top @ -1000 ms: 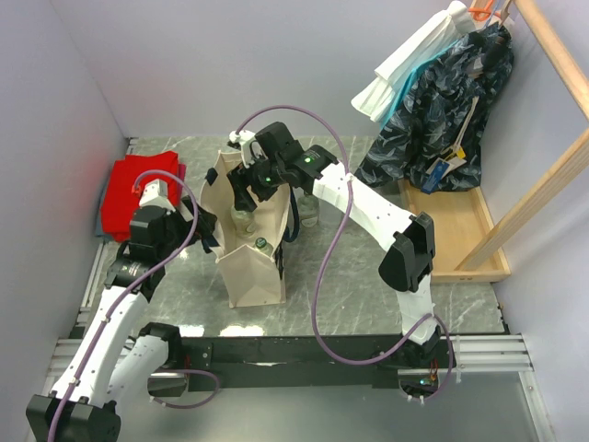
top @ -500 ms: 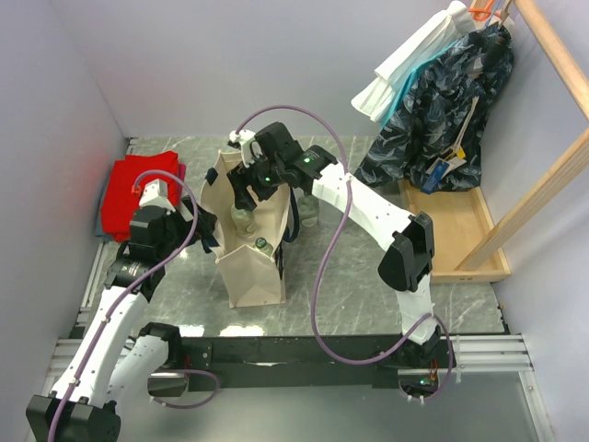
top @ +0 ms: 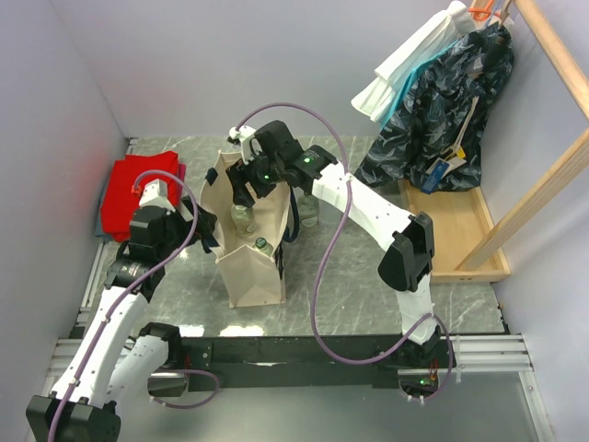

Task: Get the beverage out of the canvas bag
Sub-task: Take out the drink from the canvas bag.

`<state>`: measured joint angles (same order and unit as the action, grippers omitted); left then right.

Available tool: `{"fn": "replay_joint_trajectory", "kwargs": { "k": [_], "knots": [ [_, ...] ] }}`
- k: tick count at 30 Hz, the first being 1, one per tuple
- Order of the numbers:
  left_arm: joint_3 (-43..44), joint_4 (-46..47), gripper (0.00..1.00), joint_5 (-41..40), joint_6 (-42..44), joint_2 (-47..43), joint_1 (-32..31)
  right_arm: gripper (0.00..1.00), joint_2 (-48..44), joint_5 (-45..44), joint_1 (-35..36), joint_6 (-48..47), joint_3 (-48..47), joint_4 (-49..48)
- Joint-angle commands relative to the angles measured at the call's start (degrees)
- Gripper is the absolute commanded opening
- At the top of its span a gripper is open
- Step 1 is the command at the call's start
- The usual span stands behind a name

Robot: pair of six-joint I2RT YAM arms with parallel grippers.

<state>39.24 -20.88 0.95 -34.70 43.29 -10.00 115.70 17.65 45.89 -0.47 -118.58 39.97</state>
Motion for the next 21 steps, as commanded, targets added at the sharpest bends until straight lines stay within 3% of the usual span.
{"fn": "replay_joint_trajectory", "kwargs": {
  "k": [1,7,21],
  "knots": [
    [1.36,-0.56,0.97,-0.86,0.42,-1.28,-0.20,0.78,1.89,1.85,0.17,0.03,-2.53,-0.33],
    [1.62,-0.56,0.96,-0.77,0.60,-0.66,-0.20,0.78,4.78,5.55,0.25,-1.11,-2.78,1.42],
    [1.45,0.32,0.96,-0.78,0.68,0.66,-0.20,0.79,9.89,2.74,0.25,-1.64,-7.01,0.38]
  ]
}}
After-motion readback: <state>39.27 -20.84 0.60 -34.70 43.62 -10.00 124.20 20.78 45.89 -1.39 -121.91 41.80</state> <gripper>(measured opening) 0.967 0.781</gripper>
